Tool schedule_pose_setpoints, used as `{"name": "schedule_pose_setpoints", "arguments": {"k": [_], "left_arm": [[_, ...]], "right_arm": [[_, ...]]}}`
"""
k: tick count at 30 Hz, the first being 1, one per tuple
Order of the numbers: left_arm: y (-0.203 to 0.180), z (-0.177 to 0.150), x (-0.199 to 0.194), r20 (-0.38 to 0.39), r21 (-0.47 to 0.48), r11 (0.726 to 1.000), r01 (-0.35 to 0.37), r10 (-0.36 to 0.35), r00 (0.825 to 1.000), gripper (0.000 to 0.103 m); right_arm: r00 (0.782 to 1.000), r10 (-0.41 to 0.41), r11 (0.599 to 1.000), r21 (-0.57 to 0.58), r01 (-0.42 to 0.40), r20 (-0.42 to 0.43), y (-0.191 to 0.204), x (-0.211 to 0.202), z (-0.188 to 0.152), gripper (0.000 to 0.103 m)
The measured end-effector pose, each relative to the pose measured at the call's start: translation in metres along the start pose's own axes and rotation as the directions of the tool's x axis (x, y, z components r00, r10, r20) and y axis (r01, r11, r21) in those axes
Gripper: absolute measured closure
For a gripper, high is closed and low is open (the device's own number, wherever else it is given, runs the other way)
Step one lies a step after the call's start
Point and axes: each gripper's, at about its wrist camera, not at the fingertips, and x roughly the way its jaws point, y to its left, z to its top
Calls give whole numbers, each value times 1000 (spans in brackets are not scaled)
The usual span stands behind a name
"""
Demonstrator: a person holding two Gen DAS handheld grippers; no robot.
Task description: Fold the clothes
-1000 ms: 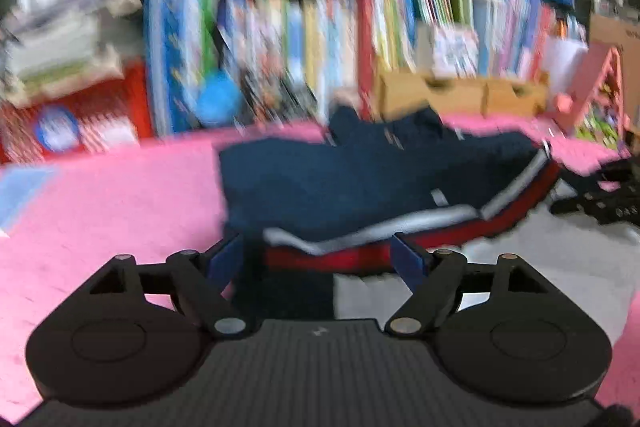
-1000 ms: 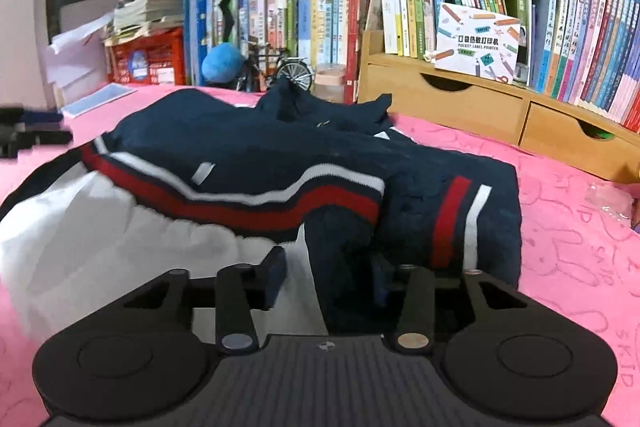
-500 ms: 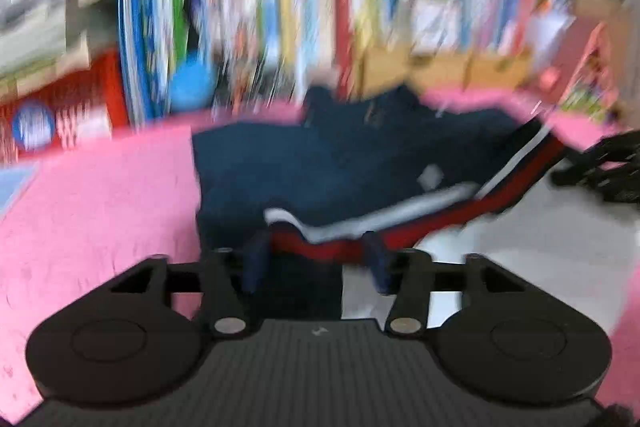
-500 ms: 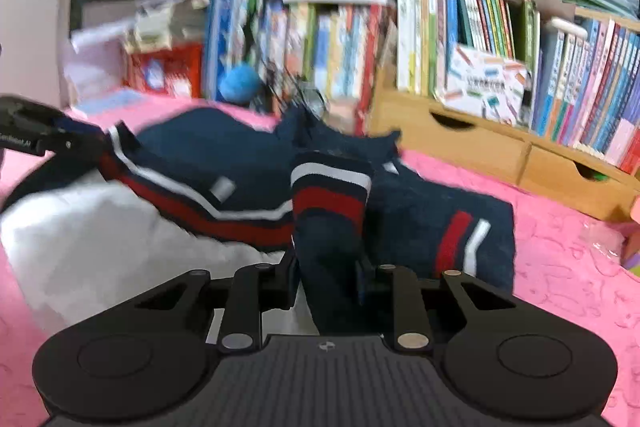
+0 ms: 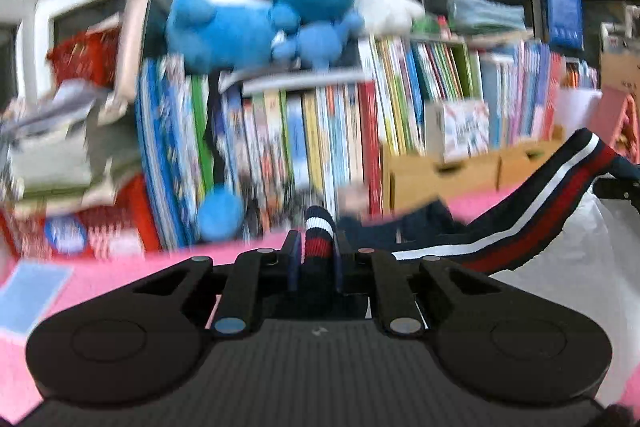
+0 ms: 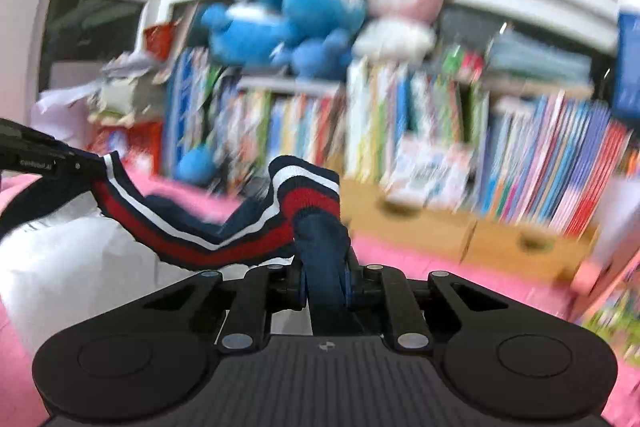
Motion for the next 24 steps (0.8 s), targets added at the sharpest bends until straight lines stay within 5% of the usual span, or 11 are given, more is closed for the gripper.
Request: {"name": "schedule_pose_setpoints", "arguments": {"k": [5, 10, 15, 16, 17, 18, 19, 21, 23, 24], "left_arm": [[-6, 11, 58, 2, 55, 997, -60, 60, 998, 90], [-4, -23, 114, -129, 80, 991, -107, 116, 985, 90], [12, -45, 125, -238, 40, 998, -42, 50, 970, 82], [19, -43, 124, -245, 6, 1000, -9, 11, 970, 68], [25, -42, 122, -250, -27, 999, 23, -30, 968, 22], [34, -40, 127, -277, -83, 994, 69, -90, 957, 0], [36, -41, 132, -297, -119, 988, 95, -127, 947, 2], [41, -44, 142, -331, -193, 971, 143, -202, 922, 3], [26, -49, 140, -321, -102, 989, 109, -136, 937, 51], [18, -51, 138, -313, -56, 994, 91, -104, 944, 56]], "right_arm": [[996, -87, 996, 3, 87, 4, -19, 46, 16, 86], [986, -127, 992, -18, 126, -111, -29, 109, -7, 85], [955, -120, 993, -14, 121, -272, -33, 147, -46, 75], [955, -106, 994, 9, 113, -276, -37, 146, -48, 69], [956, -91, 994, 33, 104, -279, -40, 145, -49, 65], [959, -70, 993, 70, 93, -275, -46, 146, -47, 54], [961, -50, 991, 108, 82, -271, -52, 147, -45, 38], [960, -23, 975, 207, 83, -279, -63, 148, -47, 27], [951, 34, 950, 305, 65, -308, -73, 157, -53, 35], [949, 52, 945, 322, 54, -310, -74, 158, -54, 58]]}}
